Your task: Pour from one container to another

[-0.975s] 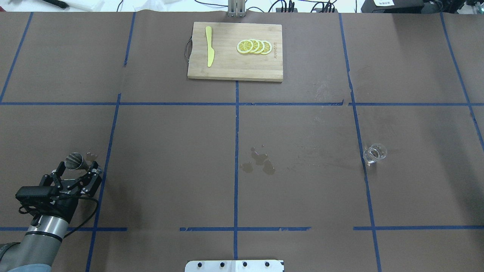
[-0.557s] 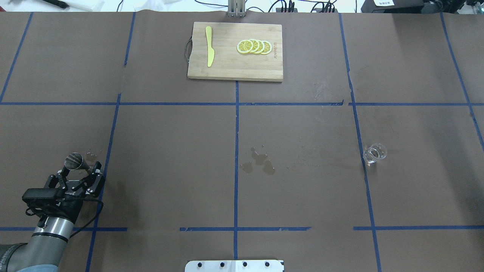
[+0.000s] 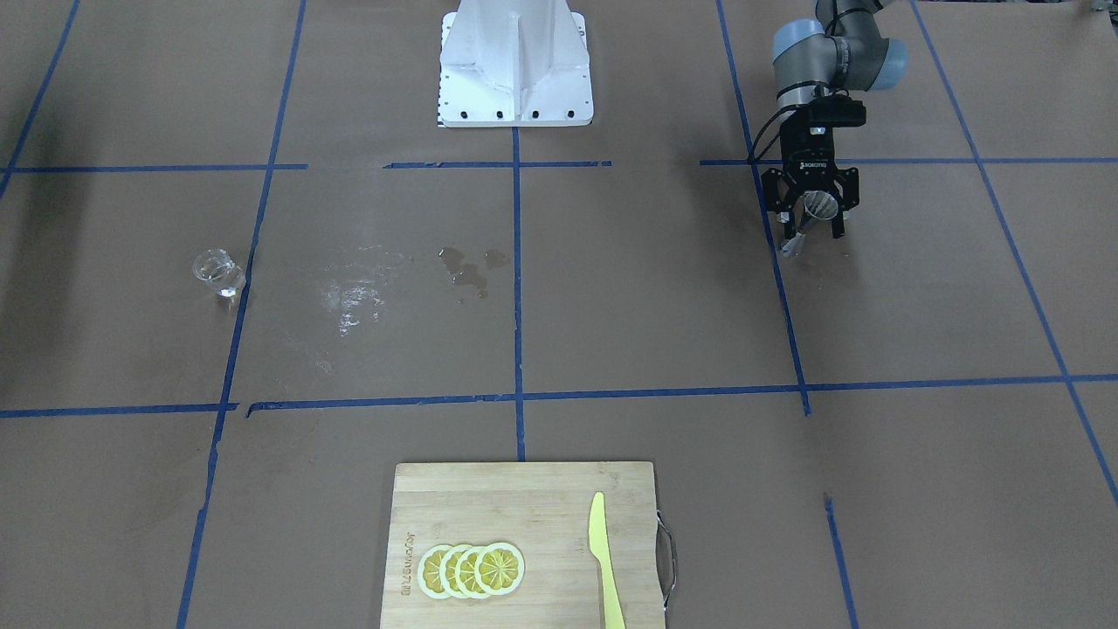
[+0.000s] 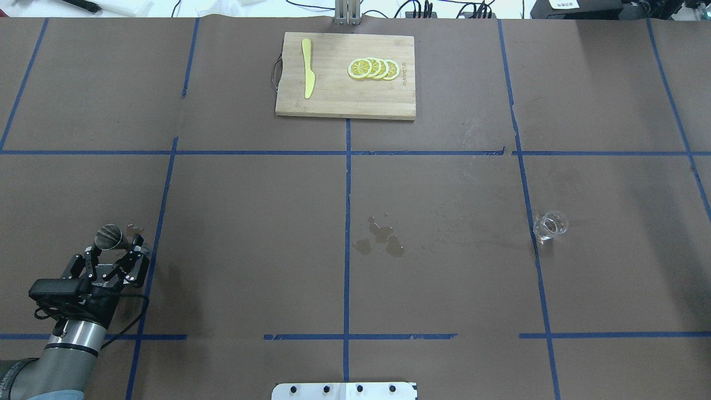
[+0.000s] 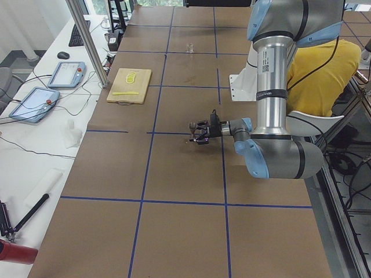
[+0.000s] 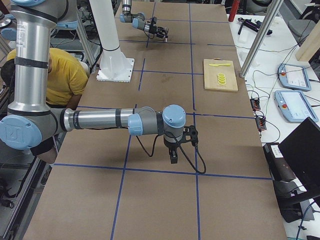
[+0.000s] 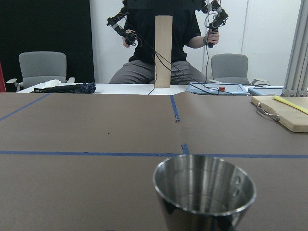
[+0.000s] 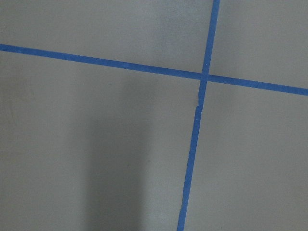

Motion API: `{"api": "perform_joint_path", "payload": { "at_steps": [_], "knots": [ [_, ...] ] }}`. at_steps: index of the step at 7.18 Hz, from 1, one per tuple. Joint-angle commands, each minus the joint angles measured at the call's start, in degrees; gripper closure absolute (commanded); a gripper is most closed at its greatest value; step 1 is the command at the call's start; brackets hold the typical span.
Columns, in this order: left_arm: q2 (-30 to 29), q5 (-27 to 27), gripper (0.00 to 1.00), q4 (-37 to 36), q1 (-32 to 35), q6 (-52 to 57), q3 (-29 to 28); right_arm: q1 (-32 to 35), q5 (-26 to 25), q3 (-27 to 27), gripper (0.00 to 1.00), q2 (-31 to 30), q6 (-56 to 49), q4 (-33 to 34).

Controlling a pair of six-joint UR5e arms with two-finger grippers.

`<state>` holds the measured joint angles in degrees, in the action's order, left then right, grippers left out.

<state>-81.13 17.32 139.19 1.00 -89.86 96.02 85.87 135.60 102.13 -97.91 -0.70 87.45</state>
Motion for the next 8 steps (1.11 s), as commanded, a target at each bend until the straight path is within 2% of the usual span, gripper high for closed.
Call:
{"api": "perform_joint_path", "payload": {
  "at_steps": [1, 4, 6, 8],
  "knots": [
    [0.0, -0.4, 0.36, 0.0, -0.1, 0.1, 0.0, 0.0, -0.1, 0.0, 0.00, 0.0, 0.0, 0.0],
    [-0.1, -0.4, 0.36, 0.0, -0.9, 0.2, 0.0, 0.0, -0.1, -0.5, 0.00, 0.2, 0.0, 0.0],
    [-0.1, -0.4, 0.43, 0.0, -1.0, 0.3, 0.0, 0.0, -0.1, -0.5, 0.00, 0.2, 0.0, 0.0],
    [-0.1, -0.4, 0.43, 0.0, -1.4, 0.3, 0.0, 0.0, -0.1, -0.5, 0.00, 0.4, 0.0, 0.0]
  ]
}}
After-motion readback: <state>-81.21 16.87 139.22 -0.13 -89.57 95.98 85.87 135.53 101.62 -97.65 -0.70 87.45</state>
